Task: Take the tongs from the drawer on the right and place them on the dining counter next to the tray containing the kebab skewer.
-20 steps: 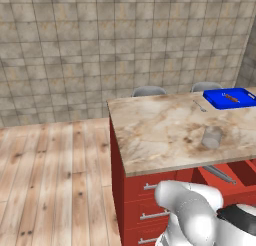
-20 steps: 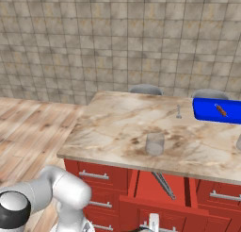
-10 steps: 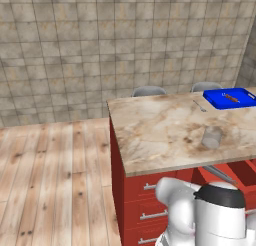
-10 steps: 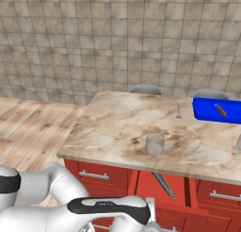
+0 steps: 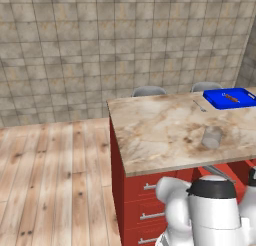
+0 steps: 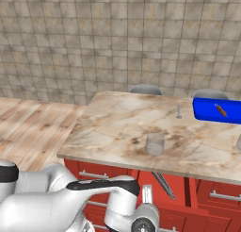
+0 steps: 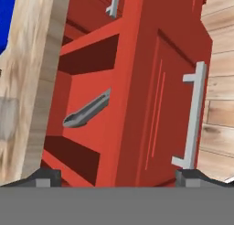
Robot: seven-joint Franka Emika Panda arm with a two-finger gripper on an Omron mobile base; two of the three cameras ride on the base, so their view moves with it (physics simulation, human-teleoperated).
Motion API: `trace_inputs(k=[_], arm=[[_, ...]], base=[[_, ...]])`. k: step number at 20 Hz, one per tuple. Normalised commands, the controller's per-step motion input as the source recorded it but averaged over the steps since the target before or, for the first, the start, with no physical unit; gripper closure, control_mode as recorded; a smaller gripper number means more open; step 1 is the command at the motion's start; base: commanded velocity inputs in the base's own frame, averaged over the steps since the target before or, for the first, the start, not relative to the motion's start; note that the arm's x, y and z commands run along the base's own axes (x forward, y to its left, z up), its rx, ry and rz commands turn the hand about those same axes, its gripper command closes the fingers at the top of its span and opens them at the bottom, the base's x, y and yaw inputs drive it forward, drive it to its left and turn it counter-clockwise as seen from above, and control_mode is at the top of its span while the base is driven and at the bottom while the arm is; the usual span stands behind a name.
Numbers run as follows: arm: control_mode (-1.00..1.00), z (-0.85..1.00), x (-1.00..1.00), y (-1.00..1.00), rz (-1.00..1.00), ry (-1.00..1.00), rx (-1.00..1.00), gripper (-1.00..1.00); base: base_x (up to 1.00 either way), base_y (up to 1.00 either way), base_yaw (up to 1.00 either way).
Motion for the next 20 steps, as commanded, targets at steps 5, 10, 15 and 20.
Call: trace_inputs(k=[5,10,15,20], arm=[[-1.00,0.00,0.18,-0.02,0.00,0.20,0.00,-1.00],[-1.00,0.00,0.11,-0.07,0.00,0.21,0.00,-1.00],[-1.00,-0.01,0.01,-0.05,0.00,0.17,0.00,-1.00],[-1.00,-0.05,0.00,-0.08,0.00,0.18,0.00,-1.00]], base=[[0.00,0.00,0.00],[0.00,0.00,0.00],[0.00,0.00,0.00],[0.00,0.00,0.00]])
